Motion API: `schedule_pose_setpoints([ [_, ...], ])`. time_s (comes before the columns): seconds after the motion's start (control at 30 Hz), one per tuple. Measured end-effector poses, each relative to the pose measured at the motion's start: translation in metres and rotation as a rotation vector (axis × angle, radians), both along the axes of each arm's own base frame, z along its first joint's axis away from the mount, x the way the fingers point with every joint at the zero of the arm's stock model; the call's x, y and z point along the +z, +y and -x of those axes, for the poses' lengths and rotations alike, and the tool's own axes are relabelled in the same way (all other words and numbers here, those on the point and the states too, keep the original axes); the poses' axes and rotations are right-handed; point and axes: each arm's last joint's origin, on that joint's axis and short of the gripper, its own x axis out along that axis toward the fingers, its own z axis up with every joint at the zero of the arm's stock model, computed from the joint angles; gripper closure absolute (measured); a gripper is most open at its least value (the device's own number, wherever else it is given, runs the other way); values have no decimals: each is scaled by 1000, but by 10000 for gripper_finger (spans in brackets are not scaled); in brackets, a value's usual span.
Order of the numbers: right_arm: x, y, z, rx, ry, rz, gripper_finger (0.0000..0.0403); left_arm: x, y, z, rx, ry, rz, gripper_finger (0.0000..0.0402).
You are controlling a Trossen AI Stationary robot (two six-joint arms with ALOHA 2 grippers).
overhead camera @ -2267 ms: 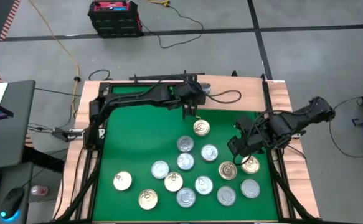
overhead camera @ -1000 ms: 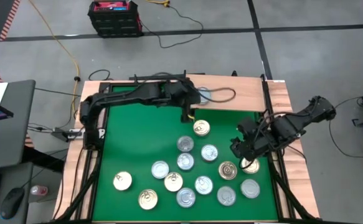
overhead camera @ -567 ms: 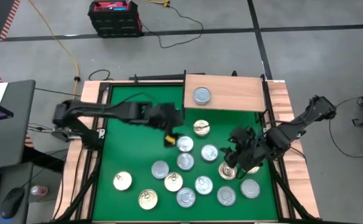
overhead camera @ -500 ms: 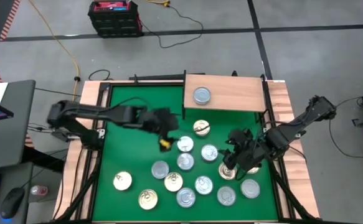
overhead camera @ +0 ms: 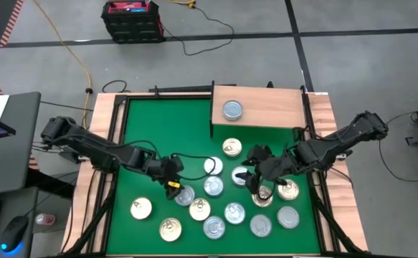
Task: Stack canned seafood by type on shelf
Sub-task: Stack the green with white tuna can on top of the green with white tuna can
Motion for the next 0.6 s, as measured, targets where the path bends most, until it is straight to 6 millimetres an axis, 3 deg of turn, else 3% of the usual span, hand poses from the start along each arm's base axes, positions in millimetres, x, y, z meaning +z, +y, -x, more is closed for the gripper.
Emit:
schedule_pose_setpoints([
  [0.3,2,-3,-3,14,-24,-1,120,-48,12,12,130,-3,130,265],
  [0.6,2,-3,-3,14,-24,-1,120,-61,11,5,128,-26,124,298],
])
